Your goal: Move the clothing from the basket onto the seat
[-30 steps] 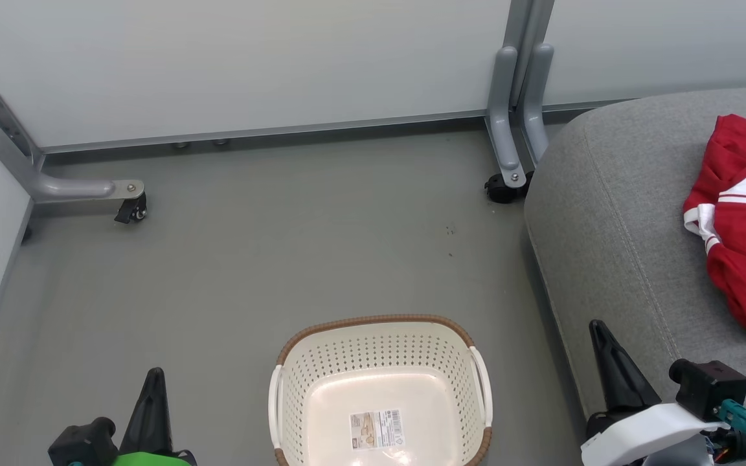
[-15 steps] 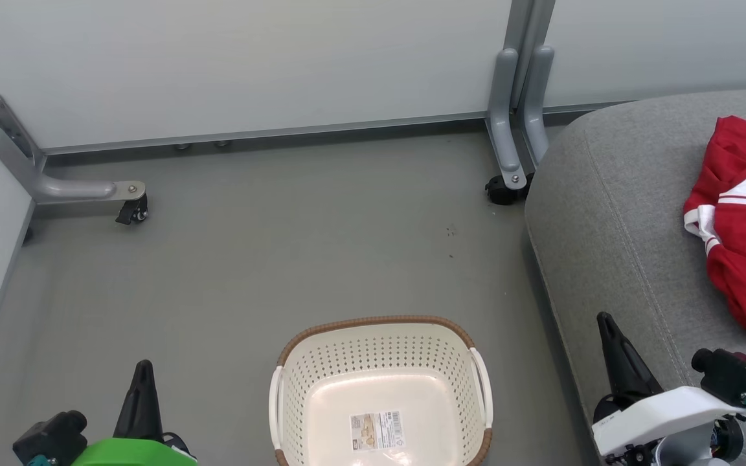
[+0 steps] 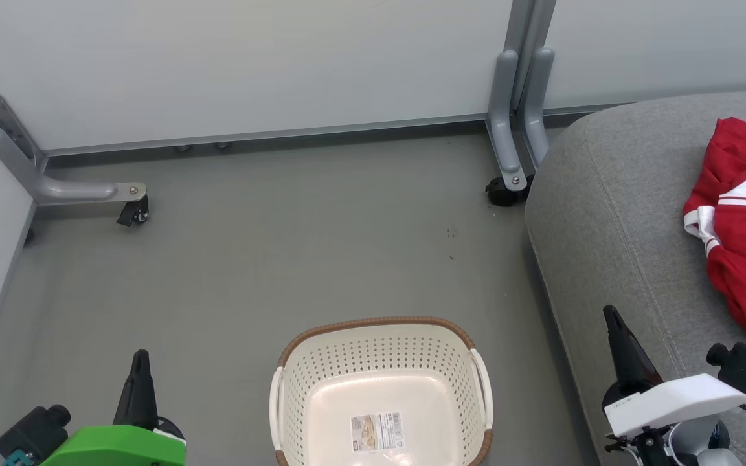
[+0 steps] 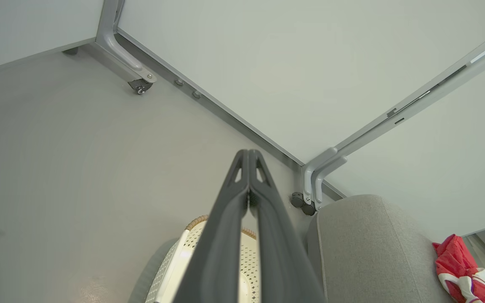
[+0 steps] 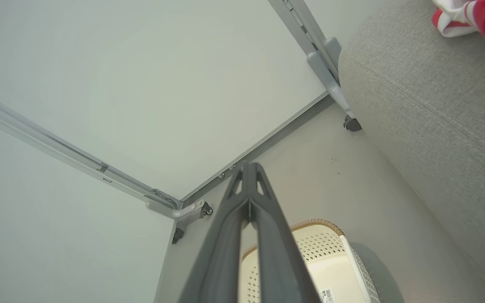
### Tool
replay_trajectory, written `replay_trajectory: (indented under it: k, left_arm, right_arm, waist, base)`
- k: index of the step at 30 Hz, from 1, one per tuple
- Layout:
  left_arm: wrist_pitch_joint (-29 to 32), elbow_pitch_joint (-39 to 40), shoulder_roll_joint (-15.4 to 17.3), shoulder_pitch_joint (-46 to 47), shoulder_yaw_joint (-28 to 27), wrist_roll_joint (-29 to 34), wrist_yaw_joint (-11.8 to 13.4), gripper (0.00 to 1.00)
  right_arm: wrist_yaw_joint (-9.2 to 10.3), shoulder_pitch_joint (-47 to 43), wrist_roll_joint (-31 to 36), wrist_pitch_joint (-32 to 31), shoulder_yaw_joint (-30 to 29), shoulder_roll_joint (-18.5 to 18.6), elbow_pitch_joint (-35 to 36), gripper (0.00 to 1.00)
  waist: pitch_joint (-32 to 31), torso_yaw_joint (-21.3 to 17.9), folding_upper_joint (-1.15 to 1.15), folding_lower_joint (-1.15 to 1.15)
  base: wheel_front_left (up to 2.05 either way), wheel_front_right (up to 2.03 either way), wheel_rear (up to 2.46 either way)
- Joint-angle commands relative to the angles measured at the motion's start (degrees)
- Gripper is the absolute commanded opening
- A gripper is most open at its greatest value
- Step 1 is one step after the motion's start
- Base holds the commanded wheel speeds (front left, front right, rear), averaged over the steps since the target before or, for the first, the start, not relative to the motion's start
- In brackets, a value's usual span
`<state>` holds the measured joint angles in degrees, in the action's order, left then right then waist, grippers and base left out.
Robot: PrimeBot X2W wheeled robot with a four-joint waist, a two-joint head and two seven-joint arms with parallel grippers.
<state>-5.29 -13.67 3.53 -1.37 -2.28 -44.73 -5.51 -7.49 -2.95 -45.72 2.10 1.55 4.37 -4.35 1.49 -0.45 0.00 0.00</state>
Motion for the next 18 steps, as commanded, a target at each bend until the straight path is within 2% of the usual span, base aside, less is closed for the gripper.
replay_trajectory:
  k: [1, 18]
  left_arm:
    - [0.4, 0.5, 0.2, 1.8, -0.5, -2.1, -0.3, 0.0]
    - [3.4, 0.3, 0.0, 3.4, -1.5, -14.1, -0.7, 0.0]
  right_arm:
    - [0.0, 1.7, -2.2, -0.1, -0.3, 0.4, 0.2, 0.0]
    - [-0.01, 3.7, -14.7, -1.6, -1.4, 0.7, -2.3, 0.0]
  waist:
    - [0.0, 0.0, 0.0, 0.0]
    - [-0.3, 0.1, 0.0, 0.0]
  base:
    - [0.0, 0.0, 0.0]
    - [0.0, 0.0, 0.0]
